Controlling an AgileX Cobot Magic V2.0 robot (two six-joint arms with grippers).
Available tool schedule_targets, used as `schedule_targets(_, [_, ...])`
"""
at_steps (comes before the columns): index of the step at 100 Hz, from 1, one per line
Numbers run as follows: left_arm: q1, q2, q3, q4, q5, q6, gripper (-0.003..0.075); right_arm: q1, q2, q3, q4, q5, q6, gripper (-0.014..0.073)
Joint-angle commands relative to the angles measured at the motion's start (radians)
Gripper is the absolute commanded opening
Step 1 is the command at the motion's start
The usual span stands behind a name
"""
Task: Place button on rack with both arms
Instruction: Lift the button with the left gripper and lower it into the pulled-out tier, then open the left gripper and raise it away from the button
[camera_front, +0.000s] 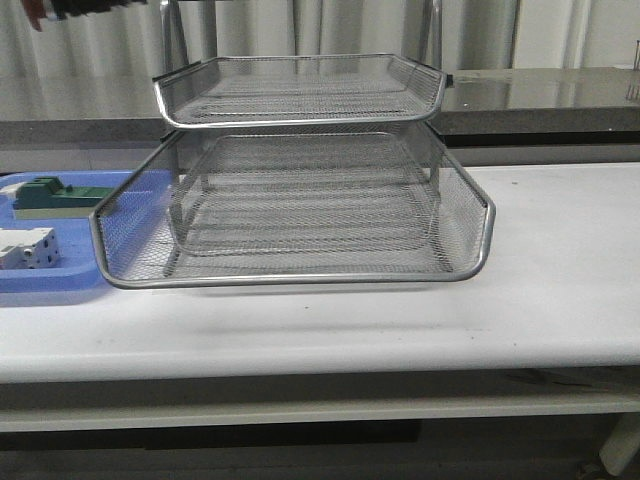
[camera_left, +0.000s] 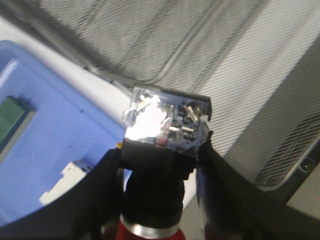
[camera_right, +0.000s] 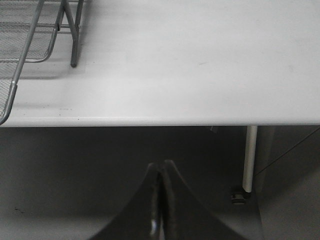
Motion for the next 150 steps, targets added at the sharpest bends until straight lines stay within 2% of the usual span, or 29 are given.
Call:
schedule_targets(1, [-0.071,-0.039,-0.006,-0.025,0.008,-0.019,0.0060,-0.005,0.007,-0.032,-0.029,-0.057,-0.002,-0.0067])
schedule_targets(18, [-0.178,0.006,-0.001,-0.025,-0.021,-0.019,0.0060,-0.005,0.007,-0.032,-0.029,-0.057,-0.002,-0.0067])
schedule_targets(43, [-0.251,0.125,-0.001,-0.029,-0.114,-0.019,0.0060,-0.005,0.007,-0.032,-0.029,-0.057,-0.002,-0.0067])
schedule_targets(61, [-0.264,0.205,-0.001,-0.030,-0.182,-0.019,0.0060,-0.005,0.007,-0.032,-0.029,-0.057,-0.002,-0.0067])
schedule_targets(91, [-0.264,0.246,-0.001,-0.056,-0.185,-0.019,0.0077,-0.005,0.007,-0.032,-0.029,-0.057,-0.002,-0.0067])
schedule_targets(96, [-0.264,0.246,-0.001,-0.057,-0.185,-0.019,0.0107,-0.005,0.007,-0.032,-0.029,-0.057,-0.002,-0.0067])
schedule_targets(103, [-0.264,0.246,-0.001,-0.057,-0.183,-0.019,0.0187,-0.005,0.007,-0.032,-0.029,-0.057,-0.002,-0.0067])
schedule_targets(115, [-0.264,0.246,-0.001,-0.057,-0.183,-0.019,0.0400,-0.005,0.007,-0.032,-0.029,-0.057,-0.002,-0.0067])
schedule_targets(122, [-0.264,0.246,-0.001,-0.057,-0.191,-0.019,0.0493,-0.005,0.007,-0.032,-0.029,-0.057,-0.002,-0.0067])
schedule_targets(130, [-0.264,0.246,-0.001,-0.057,-0.198,-0.019,0.0534,-0.005,0.007,-0.032,-0.029,-0.057,-0.002,-0.0067])
schedule_targets(150, [-0.264,0.238,-0.005,-0.070,-0.176,-0.019,0.0534,-0.005,0.007,-0.032,-0.029,-0.057,-0.002,-0.0067])
